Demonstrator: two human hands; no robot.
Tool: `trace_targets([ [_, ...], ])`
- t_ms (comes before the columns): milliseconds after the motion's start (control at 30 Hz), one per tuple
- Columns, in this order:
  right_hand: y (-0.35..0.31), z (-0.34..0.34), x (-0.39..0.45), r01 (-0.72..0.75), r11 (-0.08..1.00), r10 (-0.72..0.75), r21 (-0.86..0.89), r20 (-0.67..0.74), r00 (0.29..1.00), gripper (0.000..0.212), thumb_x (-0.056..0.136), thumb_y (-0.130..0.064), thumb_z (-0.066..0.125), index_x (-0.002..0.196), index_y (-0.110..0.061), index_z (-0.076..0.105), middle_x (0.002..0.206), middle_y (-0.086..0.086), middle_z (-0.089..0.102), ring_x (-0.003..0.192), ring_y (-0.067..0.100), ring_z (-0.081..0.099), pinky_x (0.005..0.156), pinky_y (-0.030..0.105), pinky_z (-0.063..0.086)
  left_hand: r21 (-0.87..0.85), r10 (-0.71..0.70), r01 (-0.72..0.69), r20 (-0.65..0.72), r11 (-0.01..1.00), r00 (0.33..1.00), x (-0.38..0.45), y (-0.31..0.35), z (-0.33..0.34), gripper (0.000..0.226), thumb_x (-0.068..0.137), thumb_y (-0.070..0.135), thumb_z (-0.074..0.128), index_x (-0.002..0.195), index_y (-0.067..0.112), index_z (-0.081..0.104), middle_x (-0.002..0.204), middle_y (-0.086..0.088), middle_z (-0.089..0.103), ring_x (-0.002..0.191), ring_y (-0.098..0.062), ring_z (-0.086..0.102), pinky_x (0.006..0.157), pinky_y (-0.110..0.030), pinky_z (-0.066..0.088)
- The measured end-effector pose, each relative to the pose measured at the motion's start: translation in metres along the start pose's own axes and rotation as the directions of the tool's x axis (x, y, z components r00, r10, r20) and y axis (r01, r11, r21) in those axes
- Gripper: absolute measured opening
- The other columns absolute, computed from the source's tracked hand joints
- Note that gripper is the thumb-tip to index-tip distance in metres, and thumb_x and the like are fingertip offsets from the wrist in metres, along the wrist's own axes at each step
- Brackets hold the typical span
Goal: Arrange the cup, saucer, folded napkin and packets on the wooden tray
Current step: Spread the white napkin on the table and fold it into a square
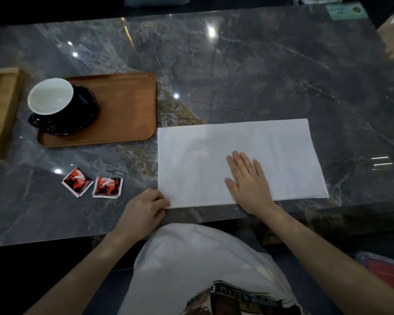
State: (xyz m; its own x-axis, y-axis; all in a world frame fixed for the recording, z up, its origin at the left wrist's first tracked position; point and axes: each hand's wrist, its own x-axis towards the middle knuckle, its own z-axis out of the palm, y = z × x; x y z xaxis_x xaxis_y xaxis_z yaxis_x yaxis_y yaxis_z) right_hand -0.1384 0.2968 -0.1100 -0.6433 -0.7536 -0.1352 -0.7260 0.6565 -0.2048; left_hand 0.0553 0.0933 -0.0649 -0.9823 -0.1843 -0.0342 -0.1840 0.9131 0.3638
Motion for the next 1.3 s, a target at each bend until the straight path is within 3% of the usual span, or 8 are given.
trace_targets([
  [133, -0.002, -0.005, 0.001, 0.003, 0.999, -0.003, 0.044, -0.014, 1.0, 0.055, 0.095, -0.032, 0.04, 0.144, -0.013, 0.024, 0.154, 0.007, 0.024, 0.143, 0.024, 0.02, 0.116, 0.042, 0.009, -0.043, -0.125, 0.133, 0.154, 0.99, 0.98, 0.012, 0.003, -0.012, 0.016, 0.069, 0.016, 0.056, 0.071, 0.013, 0.072, 0.077, -0.005, 0.071, 0.074, -0.027, 0.066, 0.059, -0.031, 0.055],
  [300, -0.007, -0.019, 0.02, -0.026, 0.996, 0.044, 0.085, -0.219, 0.975, 0.039, 0.086, -0.021, 0.041, 0.118, -0.004, 0.057, 0.127, 0.017, 0.058, 0.119, 0.032, 0.054, 0.102, 0.044, 0.039, -0.111, -0.217, 0.208, -0.07, 0.972, 0.974, 0.063, 0.019, -0.003, 0.021, 0.081, 0.008, 0.061, 0.1, 0.004, 0.068, 0.099, -0.016, 0.067, 0.094, -0.036, 0.062, 0.073, -0.041, 0.052],
  [400, -0.009, -0.021, 0.042, -0.029, 0.996, 0.046, 0.083, -0.204, 0.978, 0.045, 0.092, -0.019, 0.042, 0.135, -0.008, 0.042, 0.143, 0.014, 0.044, 0.133, 0.029, 0.039, 0.112, 0.043, 0.024, -0.045, -0.187, 0.183, -0.113, 0.982, 0.976, 0.1, 0.032, 0.02, 0.04, 0.088, 0.014, 0.052, 0.127, 0.004, 0.051, 0.134, -0.02, 0.051, 0.123, -0.036, 0.048, 0.096, -0.045, 0.043],
  [500, -0.004, -0.015, 0.062, -0.031, 0.999, 0.033, 0.045, -0.034, 0.999, 0.057, 0.097, -0.036, 0.029, 0.147, -0.016, 0.009, 0.158, 0.004, 0.011, 0.145, 0.017, 0.006, 0.115, 0.036, -0.004, 0.003, -0.177, 0.177, -0.015, 0.984, 0.984, 0.13, 0.032, 0.045, 0.055, 0.097, 0.031, 0.03, 0.146, 0.012, 0.015, 0.158, -0.006, 0.013, 0.146, -0.021, 0.009, 0.118, -0.038, 0.007],
  [833, 0.005, 0.002, 0.069, -0.118, 0.992, 0.119, -0.037, 0.04, 0.992, 0.062, 0.093, -0.053, 0.012, 0.136, -0.029, -0.026, 0.148, -0.008, -0.024, 0.131, 0.004, -0.033, 0.102, 0.024, -0.036, 0.038, -0.422, 0.424, -0.056, 0.905, 0.905, 0.145, 0.008, 0.056, 0.058, 0.096, 0.037, 0.028, 0.147, 0.014, 0.011, 0.158, -0.009, 0.009, 0.146, -0.023, 0.007, 0.118, -0.043, 0.002],
  [933, 0.006, 0.002, 0.069, -0.119, 0.993, 0.119, -0.018, 0.049, 0.992, 0.062, 0.092, -0.054, 0.009, 0.137, -0.028, -0.025, 0.148, -0.008, -0.023, 0.134, 0.005, -0.028, 0.105, 0.026, -0.033, 0.0, -0.429, 0.43, -0.062, 0.903, 0.901, 0.151, 0.018, 0.055, 0.059, 0.096, 0.036, 0.022, 0.147, 0.011, 0.004, 0.158, -0.008, 0.005, 0.146, -0.021, 0.001, 0.116, -0.04, -0.003],
  [1100, 0.004, 0.002, 0.068, -0.115, 0.993, 0.115, -0.02, 0.025, 0.993, 0.059, 0.092, -0.047, 0.01, 0.141, -0.023, -0.014, 0.15, -0.005, -0.015, 0.139, 0.009, -0.017, 0.114, 0.037, -0.011, 0.043, -0.081, 0.078, 0.054, 0.996, 0.995, 0.167, 0.049, 0.069, 0.052, 0.095, 0.038, 0.009, 0.14, 0.023, -0.012, 0.151, 0.005, -0.016, 0.143, -0.015, -0.014, 0.115, -0.038, -0.009],
  [1300, 0.004, 0.001, 0.067, -0.122, 0.992, 0.122, 0.034, 0.021, 0.992, 0.061, 0.093, -0.049, 0.015, 0.142, -0.024, -0.011, 0.152, -0.005, -0.01, 0.14, 0.008, -0.014, 0.114, 0.032, -0.016, 0.079, -0.358, 0.36, -0.038, 0.93, 0.933, 0.165, 0.026, 0.062, 0.053, 0.096, 0.036, 0.018, 0.147, 0.023, 0.009, 0.158, -0.003, 0.011, 0.145, -0.019, 0.002, 0.115, -0.041, 0.001],
])
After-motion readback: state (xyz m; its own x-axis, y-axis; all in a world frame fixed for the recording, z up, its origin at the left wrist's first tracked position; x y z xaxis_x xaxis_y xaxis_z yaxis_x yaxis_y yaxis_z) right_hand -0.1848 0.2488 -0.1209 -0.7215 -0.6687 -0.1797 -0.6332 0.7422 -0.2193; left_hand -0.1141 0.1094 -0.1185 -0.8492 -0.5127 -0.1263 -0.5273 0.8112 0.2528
